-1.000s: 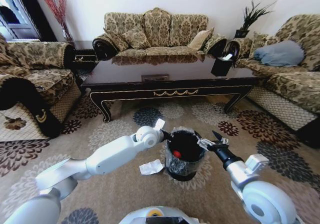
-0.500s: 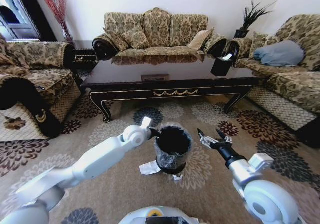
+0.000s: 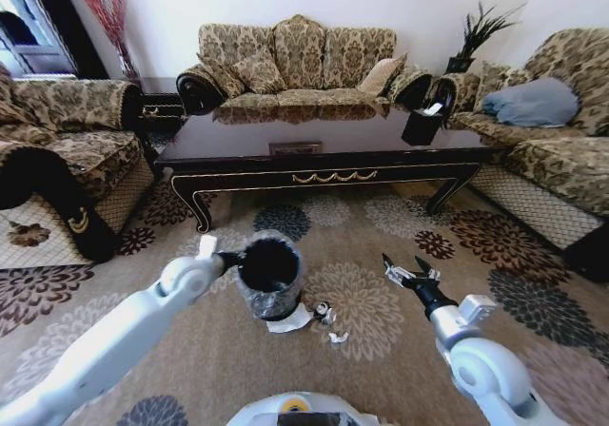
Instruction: Move to the front of the table and pick up the trash from the floor, then place it into the trash bin.
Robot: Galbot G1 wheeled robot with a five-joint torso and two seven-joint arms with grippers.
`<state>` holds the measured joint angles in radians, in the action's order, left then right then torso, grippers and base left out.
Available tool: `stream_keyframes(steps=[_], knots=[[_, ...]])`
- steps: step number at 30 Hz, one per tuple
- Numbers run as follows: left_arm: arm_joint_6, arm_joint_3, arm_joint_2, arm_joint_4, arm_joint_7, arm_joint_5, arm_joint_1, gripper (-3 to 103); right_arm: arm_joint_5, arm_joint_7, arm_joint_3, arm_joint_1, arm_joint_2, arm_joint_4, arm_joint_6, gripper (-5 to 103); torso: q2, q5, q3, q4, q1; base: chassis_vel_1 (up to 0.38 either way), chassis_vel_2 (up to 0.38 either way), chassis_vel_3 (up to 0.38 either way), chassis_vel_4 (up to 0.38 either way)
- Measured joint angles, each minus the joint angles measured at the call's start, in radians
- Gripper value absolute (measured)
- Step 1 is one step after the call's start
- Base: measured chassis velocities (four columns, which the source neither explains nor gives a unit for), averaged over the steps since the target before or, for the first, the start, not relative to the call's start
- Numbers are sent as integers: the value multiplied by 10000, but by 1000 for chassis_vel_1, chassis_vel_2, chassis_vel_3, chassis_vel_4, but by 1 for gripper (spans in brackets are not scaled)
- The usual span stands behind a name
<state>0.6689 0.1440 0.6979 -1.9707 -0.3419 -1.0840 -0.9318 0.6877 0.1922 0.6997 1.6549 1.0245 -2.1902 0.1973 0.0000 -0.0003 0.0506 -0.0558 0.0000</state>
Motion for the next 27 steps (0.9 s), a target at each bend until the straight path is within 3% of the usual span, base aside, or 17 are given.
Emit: stream_keyframes(steps=[7,12,21,24,27], knots=[[-142,1702,42,-450,106,130,-1382,4,-1223,-324,-556,-51,380,1158,-343,100,0,1,-1,-2,0,0,0,0,0],[-184,3313,386,-984,281,510,-3032,4,-1963,-572,-1266,-367,826,2749,-828,100,0,1,-1,4,-1,0,0,0,0],[-187,4085,538,-1234,235,293,-3491,4,-2983,-774,-2356,-1015,1914,4468,-1225,100,0,1,-1,0,0,0,0,0,0],[-168,4218,534,-1375,152,133,-3567,4,-3455,-964,-2841,-1076,1891,4852,-1369,100,0,4,0,0,-1,0,0,0,0],[-122,4346,463,-1543,34,-20,-3683,4,-4064,-1349,-3625,-1174,1445,5356,-1695,100,0,4,0,0,0,0,0,0,0]])
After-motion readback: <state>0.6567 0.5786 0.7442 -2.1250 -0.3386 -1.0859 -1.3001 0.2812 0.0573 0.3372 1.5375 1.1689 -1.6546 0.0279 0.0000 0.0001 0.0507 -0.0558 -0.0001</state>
